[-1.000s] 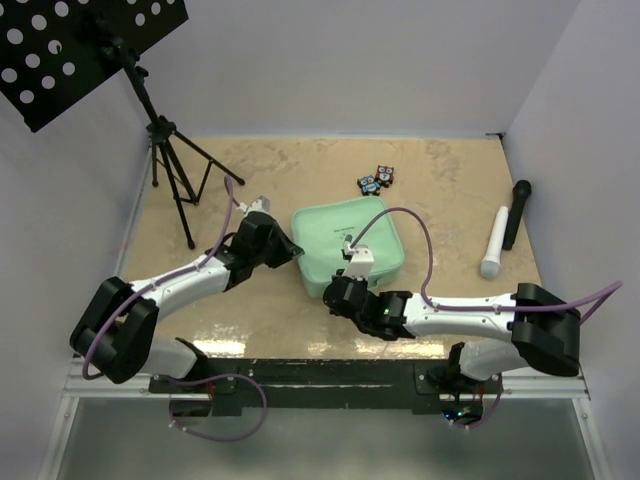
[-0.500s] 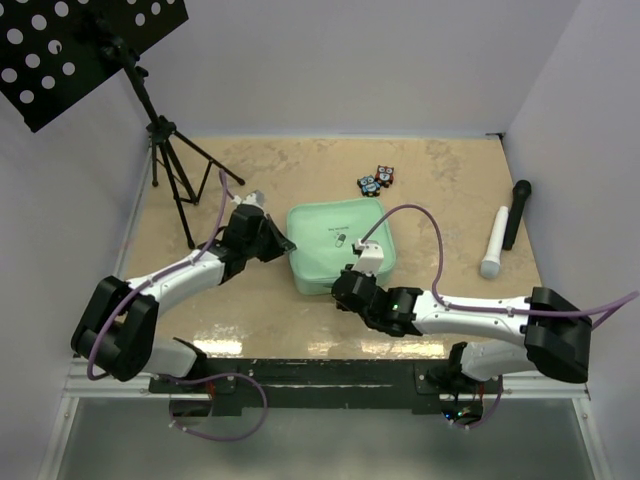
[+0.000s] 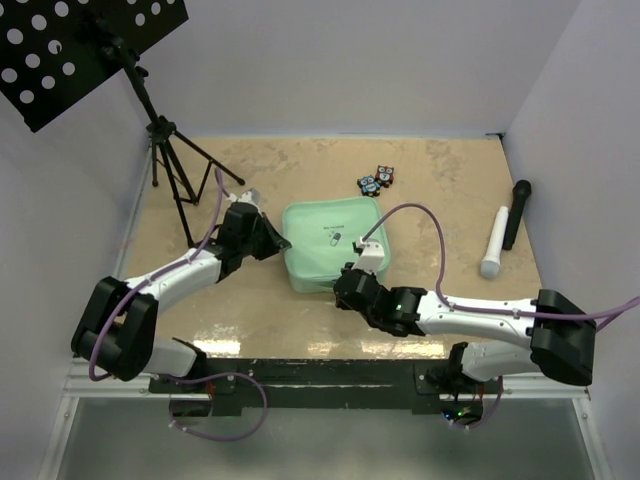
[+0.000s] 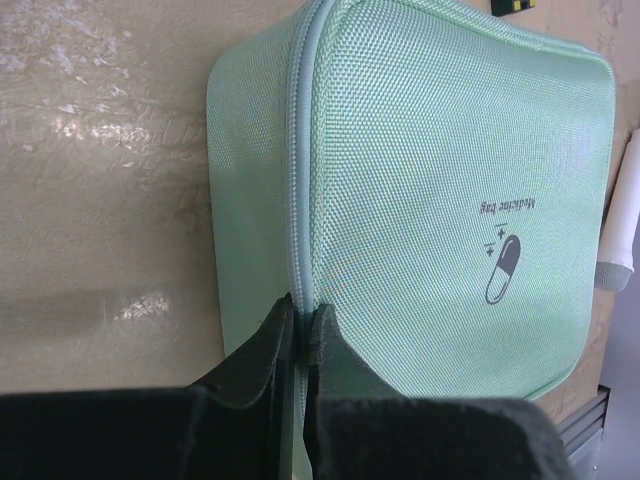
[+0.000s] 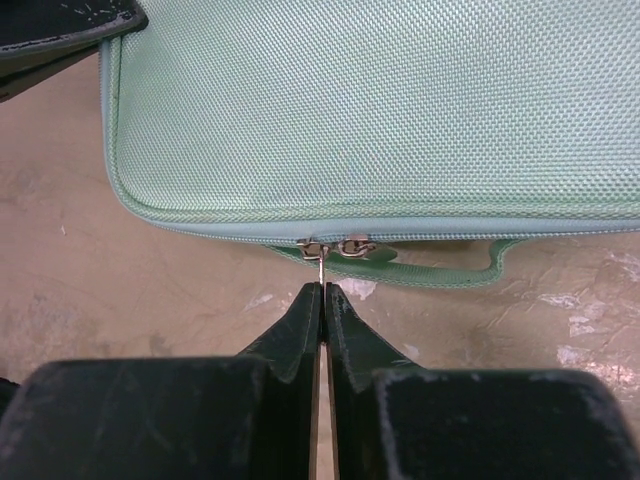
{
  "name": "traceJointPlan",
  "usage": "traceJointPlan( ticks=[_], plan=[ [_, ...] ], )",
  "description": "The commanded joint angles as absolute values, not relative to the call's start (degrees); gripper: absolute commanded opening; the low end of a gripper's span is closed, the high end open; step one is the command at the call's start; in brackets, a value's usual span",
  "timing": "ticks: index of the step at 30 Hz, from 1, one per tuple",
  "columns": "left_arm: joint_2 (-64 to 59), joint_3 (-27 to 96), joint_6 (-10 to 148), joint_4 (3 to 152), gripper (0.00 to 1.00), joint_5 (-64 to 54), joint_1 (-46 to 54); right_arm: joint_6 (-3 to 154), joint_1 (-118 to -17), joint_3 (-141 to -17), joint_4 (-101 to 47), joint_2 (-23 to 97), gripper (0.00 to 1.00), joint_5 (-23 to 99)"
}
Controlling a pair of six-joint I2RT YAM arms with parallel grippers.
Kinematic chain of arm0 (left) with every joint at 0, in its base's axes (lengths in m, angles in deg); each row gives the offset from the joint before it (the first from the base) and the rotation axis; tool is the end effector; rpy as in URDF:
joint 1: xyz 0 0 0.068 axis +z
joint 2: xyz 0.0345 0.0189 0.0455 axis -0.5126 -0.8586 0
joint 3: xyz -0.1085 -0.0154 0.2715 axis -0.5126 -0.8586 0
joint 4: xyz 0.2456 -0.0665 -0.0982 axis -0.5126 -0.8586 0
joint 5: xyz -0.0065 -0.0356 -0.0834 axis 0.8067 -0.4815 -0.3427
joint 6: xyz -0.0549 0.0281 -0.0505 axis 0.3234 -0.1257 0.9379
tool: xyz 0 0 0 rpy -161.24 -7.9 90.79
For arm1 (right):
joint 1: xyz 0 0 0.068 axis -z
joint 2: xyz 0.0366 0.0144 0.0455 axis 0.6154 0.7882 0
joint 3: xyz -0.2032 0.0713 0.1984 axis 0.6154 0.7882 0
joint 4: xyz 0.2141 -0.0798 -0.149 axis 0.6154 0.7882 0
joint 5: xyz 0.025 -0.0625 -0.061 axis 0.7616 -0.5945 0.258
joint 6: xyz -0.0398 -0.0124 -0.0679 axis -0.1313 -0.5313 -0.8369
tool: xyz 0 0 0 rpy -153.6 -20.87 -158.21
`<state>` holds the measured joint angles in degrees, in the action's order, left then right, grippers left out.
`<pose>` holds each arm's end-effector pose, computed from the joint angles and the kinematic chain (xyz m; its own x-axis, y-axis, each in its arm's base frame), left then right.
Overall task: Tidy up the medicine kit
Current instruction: Zip the medicine box at the center of the board, then reset both arms
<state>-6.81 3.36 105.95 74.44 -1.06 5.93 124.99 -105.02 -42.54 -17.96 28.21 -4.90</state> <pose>0.2850 -0.1382 0.1907 -0.7338 -0.4801 -0.4807 -0.1115 0.7831 -0.6118 0.1444 0.2403 0.2059 -0.6390 0.2402 -0.7307 -0.1085 0.9123 0.3948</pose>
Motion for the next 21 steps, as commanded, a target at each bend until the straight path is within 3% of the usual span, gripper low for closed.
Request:
traceJointPlan(
  ticks=[1, 2, 5, 8, 11, 14, 17, 21],
  plan=[
    [-5.3, 4.4, 101.0, 72.1, 0.00, 8.7, 9.6, 120.4, -104.7, -42.3, -17.2, 24.2, 0.16, -5.1],
    [-4.9, 4.6, 100.9, 71.9, 0.02, 8.4, 9.6, 120.1, -104.7, -42.6, -17.3, 23.8, 0.24, -4.9],
    [-3.2, 5.2, 100.5, 71.2, 0.28, 7.6, 9.7, 119.5, -104.7, -43.7, -16.8, 22.8, 0.45, -4.5],
    [-1.4, 5.6, 100.5, 70.5, 0.53, 6.8, 9.6, 119.0, -104.7, -44.8, -16.5, 21.7, 0.52, -4.1],
    [-0.3, 6.4, 100.3, 69.3, 0.67, 5.9, 9.7, 118.4, -104.7, -45.9, -16.5, 20.9, 0.57, -3.6],
    [0.7, 7.5, 99.8, 67.4, 0.75, 5.3, 9.6, 117.4, -104.7, -47.2, -17.2, 19.8, 0.59, -3.0],
    [5.7, 7.4, 98.6, 66.4, 0.78, 6.6, 9.6, 115.9, -104.7, -48.2, -18.0, 18.2, 0.60, -6.1],
    [11.5, 6.5, 95.5, 62.4, 0.82, 16.5, 9.6, 112.6, -103.5, -48.6, -19.4, 16.4, 0.61, -14.1]
  ],
)
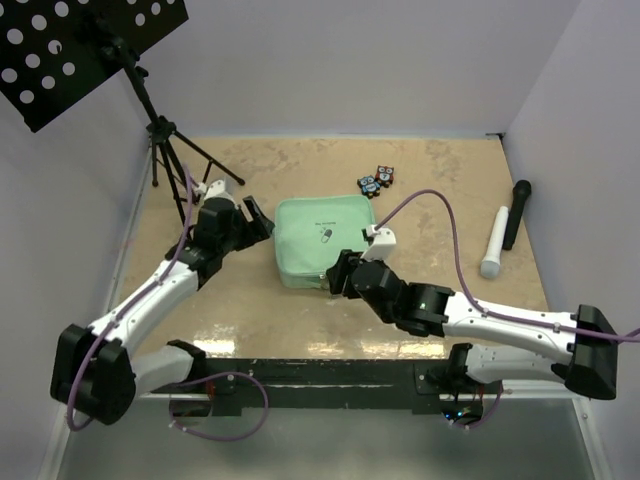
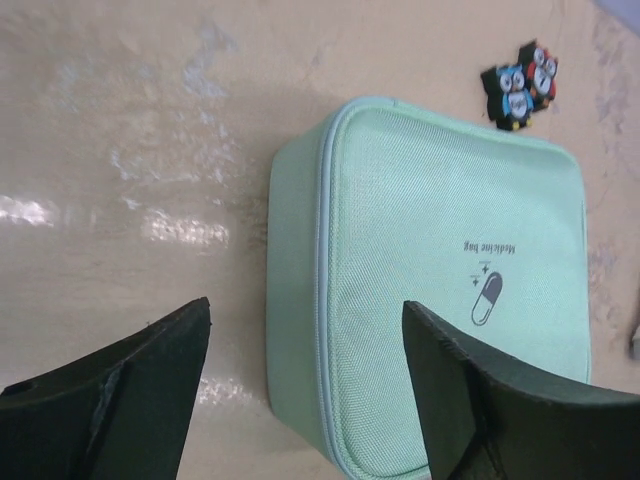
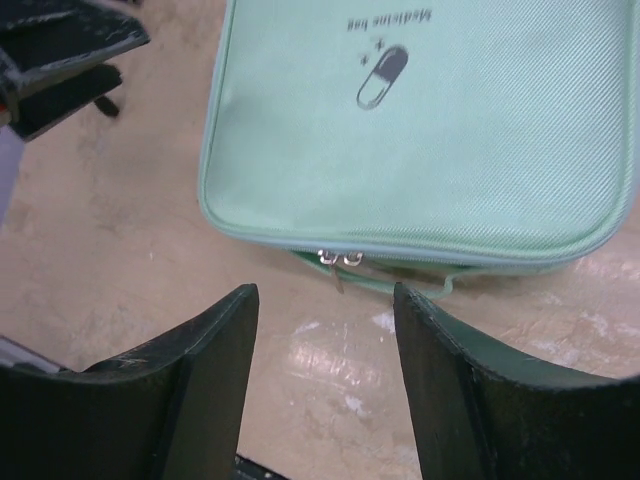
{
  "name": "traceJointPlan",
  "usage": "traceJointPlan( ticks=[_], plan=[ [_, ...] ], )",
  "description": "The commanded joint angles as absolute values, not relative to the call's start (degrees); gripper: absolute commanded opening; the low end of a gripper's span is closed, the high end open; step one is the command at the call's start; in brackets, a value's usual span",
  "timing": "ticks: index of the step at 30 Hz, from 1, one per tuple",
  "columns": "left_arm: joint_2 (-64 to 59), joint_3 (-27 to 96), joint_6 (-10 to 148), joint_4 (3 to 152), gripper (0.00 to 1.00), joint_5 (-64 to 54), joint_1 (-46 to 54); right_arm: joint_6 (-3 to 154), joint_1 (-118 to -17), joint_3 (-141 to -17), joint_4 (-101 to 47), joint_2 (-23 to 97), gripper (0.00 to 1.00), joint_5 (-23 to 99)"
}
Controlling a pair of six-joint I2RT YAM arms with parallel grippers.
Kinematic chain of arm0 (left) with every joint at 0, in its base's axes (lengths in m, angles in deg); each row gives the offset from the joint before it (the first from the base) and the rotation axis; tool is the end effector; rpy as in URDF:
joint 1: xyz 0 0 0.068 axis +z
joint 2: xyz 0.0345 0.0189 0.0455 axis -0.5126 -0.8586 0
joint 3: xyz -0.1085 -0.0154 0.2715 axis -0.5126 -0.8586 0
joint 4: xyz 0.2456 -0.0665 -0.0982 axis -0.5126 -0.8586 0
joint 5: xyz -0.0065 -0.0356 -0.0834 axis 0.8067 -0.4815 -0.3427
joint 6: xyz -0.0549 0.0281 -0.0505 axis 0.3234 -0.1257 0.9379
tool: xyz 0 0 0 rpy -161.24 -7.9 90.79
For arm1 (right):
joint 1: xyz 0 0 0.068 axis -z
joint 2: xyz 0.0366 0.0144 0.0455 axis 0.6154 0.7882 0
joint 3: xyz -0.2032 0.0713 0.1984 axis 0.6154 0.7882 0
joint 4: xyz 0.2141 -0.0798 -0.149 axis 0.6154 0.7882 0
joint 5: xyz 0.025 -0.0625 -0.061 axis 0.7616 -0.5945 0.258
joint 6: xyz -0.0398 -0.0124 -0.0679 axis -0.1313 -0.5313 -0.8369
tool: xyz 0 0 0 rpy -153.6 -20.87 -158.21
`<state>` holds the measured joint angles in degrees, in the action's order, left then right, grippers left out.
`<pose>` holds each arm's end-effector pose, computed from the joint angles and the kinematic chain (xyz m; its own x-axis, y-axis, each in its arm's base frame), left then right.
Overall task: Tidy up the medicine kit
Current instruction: Reset both arms
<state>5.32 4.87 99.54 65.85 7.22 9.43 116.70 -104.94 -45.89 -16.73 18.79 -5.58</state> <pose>0.2684 -0.1003 0.2429 -0.5956 -0.4820 -0.6426 -0.1157 0.8431 -0.5252 0.1399 0.2269 0.2664 -0.5473 0.2570 -0.7965 -0.2203 0.8739 0.4333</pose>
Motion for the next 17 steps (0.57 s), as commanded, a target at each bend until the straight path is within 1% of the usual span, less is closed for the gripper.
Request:
traceJointPlan(
  ticks=[1, 2, 4, 5, 8, 11, 14, 17],
  plan=[
    [12.0, 6.7, 95.4, 60.7, 0.84, 20.2, 9.6, 111.6, -102.9, -48.5, -19.6, 16.5, 0.61, -17.1],
    [12.0, 7.5, 96.1, 57.4, 0.88, 24.5, 9.6, 111.5, -102.1, -48.3, -19.5, 16.7, 0.62, -20.6],
    [10.6, 9.5, 97.7, 51.5, 0.99, 30.3, 9.6, 111.2, -98.8, -47.9, -19.9, 16.6, 0.63, -23.5],
    [9.6, 10.4, 98.7, 49.0, 1.00, 31.9, 9.7, 110.2, -97.0, -47.4, -20.9, 16.0, 0.64, -23.5],
    [7.1, 11.7, 98.7, 46.6, 1.00, 32.0, 9.7, 106.8, -92.7, -45.6, -27.2, 12.3, 0.65, -23.5],
    [9.4, 10.3, 96.8, 48.8, 1.00, 29.7, 9.7, 102.6, -89.5, -46.2, -31.1, 10.7, 0.66, -22.8],
    [13.8, 8.1, 94.0, 53.8, 1.00, 27.6, 9.7, 98.9, -87.5, -48.8, -30.4, 12.1, 0.68, -22.5],
    [15.3, 8.1, 93.9, 53.3, 1.00, 29.2, 9.7, 98.6, -85.2, -52.4, -25.4, 16.4, 0.70, -21.9]
  ],
)
